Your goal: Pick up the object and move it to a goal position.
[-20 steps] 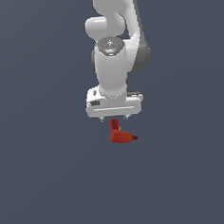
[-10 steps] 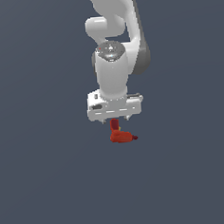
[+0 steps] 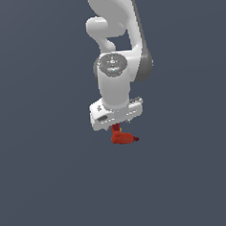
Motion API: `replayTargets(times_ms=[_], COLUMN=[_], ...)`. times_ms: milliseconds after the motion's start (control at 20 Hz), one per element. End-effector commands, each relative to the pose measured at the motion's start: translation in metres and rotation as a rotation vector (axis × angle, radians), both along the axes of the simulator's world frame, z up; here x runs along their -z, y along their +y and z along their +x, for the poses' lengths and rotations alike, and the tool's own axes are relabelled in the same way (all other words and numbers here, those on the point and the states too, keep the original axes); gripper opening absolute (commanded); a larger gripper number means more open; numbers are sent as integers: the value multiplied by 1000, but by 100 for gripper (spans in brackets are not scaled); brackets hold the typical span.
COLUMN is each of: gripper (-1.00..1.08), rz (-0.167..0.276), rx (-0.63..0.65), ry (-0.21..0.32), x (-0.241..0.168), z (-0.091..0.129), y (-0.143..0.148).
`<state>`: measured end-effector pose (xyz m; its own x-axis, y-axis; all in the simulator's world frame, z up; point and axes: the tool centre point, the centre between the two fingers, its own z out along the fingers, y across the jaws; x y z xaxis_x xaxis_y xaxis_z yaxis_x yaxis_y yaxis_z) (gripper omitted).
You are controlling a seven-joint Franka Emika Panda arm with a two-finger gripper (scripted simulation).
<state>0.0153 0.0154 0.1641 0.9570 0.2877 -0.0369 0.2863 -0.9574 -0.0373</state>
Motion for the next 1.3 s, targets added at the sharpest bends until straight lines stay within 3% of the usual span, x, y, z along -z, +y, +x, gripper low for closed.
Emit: replayTargets(times_ms=[0,600,1250], gripper=[108,108,108], rz=[10,82,200], rx=[-65,-369,-690], ry=[18,95,151], x=[6,36,66], z=[1,6,9], y=[2,9,15])
